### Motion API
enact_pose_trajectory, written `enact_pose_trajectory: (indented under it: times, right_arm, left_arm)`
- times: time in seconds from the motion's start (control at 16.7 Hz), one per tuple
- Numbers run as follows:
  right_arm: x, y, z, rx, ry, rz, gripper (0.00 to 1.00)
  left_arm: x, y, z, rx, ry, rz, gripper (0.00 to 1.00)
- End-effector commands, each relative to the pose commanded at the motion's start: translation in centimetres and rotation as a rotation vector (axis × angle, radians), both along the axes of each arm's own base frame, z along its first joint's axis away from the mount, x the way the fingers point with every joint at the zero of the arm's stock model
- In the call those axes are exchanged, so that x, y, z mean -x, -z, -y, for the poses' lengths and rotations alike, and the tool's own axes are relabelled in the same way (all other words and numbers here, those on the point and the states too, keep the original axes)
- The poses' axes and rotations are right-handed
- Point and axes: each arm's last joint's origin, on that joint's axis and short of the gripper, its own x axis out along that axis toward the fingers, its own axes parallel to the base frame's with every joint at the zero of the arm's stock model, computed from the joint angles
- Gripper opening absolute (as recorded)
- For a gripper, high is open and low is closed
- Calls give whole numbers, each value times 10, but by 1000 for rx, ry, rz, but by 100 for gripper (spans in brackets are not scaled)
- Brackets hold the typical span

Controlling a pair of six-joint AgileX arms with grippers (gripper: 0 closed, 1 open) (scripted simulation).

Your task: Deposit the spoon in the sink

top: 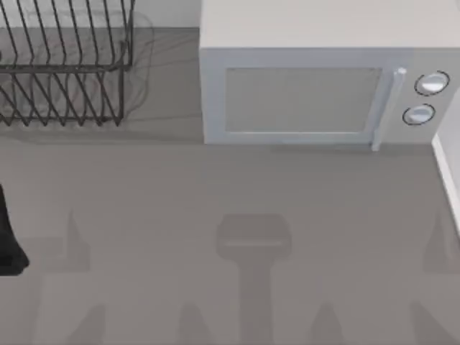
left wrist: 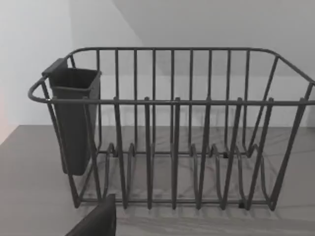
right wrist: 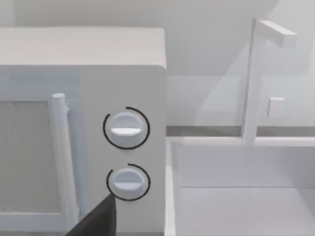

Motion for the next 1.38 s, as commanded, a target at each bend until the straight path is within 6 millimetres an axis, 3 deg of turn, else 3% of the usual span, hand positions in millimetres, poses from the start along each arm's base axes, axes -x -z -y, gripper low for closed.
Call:
enact_pose_trajectory:
  times: [0.24, 0.42, 0.66, 1.02, 1.38]
  right_arm:
    - [0, -4, 0, -16, -1, -38, 100]
    - [-4, -16, -2, -66, -5, -189, 100]
    - [-20, -28, -5, -157, 12, -558, 100]
    - [-61, -32, -14, -255, 134, -1170, 100]
    - [-93, -35, -21, -280, 257, -1480, 100]
  left_arm:
    - [0, 0, 0, 0, 0, 0, 100]
    - [0, 0, 0, 0, 0, 0, 100]
    - [0, 0, 0, 0, 0, 0, 100]
    - [0, 0, 0, 0, 0, 0, 100]
    - [0, 0, 0, 0, 0, 0, 100]
